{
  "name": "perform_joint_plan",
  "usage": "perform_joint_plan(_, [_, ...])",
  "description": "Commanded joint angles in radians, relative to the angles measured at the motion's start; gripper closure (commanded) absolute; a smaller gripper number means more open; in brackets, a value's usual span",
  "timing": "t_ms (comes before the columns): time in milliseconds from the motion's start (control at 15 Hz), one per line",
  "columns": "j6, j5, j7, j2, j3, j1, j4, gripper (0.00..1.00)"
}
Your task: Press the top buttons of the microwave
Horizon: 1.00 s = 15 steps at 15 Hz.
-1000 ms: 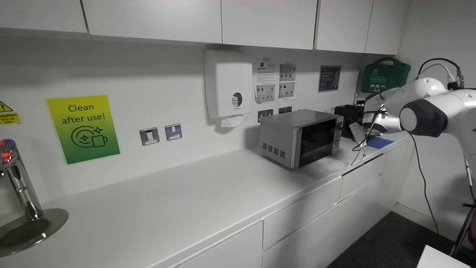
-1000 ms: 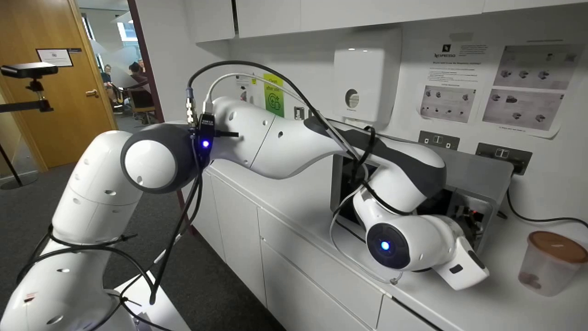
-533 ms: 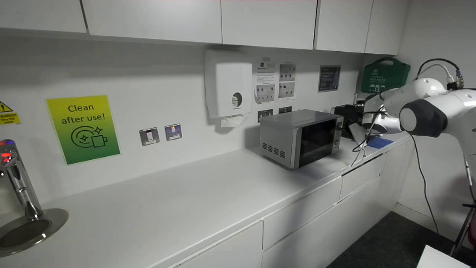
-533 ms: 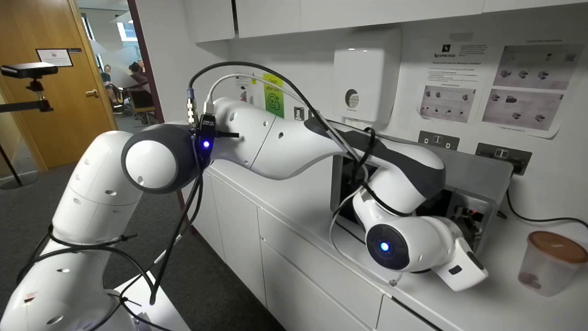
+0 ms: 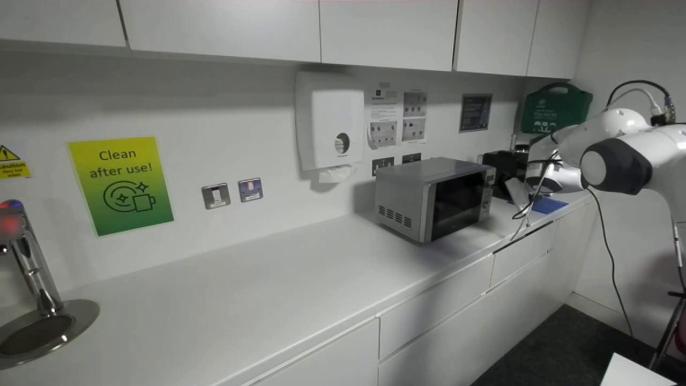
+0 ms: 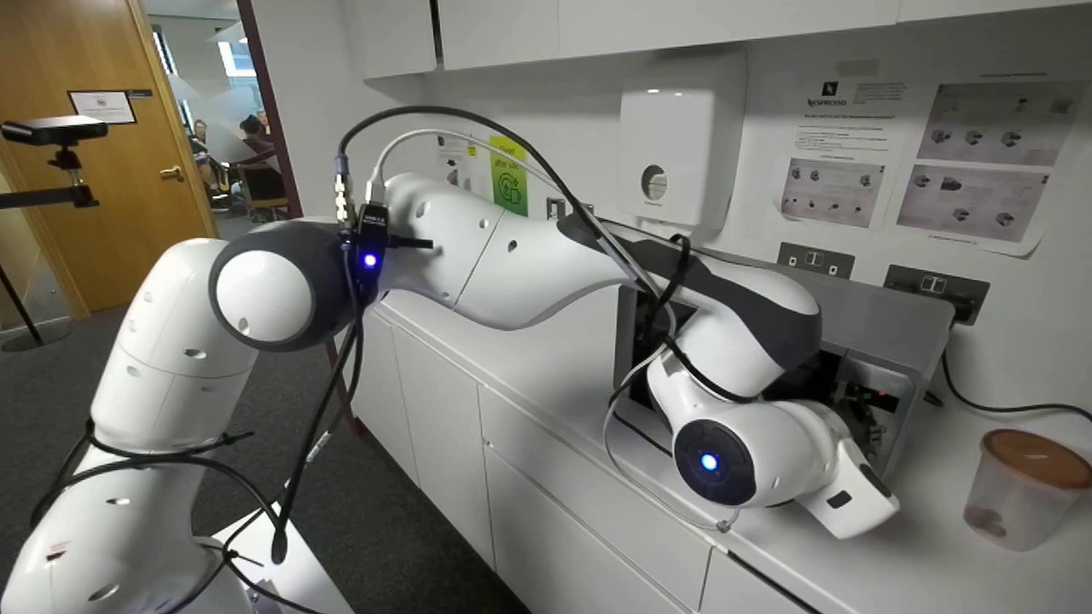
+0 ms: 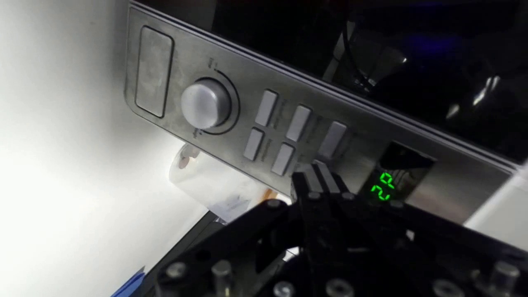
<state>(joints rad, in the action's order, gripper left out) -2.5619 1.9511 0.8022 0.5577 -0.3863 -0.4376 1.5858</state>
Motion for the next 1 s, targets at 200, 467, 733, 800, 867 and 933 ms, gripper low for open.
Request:
perform_joint_plan(200, [0.196,-0.304,-0.009,-0.330,-0.130,0.040,0.345,1.00])
perform_joint_plan(467, [0.149,-0.658,-0.099,-0.462,-0.266,0.128,0.538,1.00])
perform_joint_plan(733, [0.072,-1.007,-0.220,-0.504,-0.383,0.225,0.653,1.00])
perform_joint_plan(800, [0.055,-1.096,-0.259,-0.506,-0.407,0.245,0.676,1.00])
perform_joint_plan(867, [0.035,-1.183,-0.304,-0.502,-0.430,0.266,0.694,1.00])
perform_joint_plan(933, [0.002,-1.269,-0.358,-0.498,-0.452,0.291,0.712,1.00])
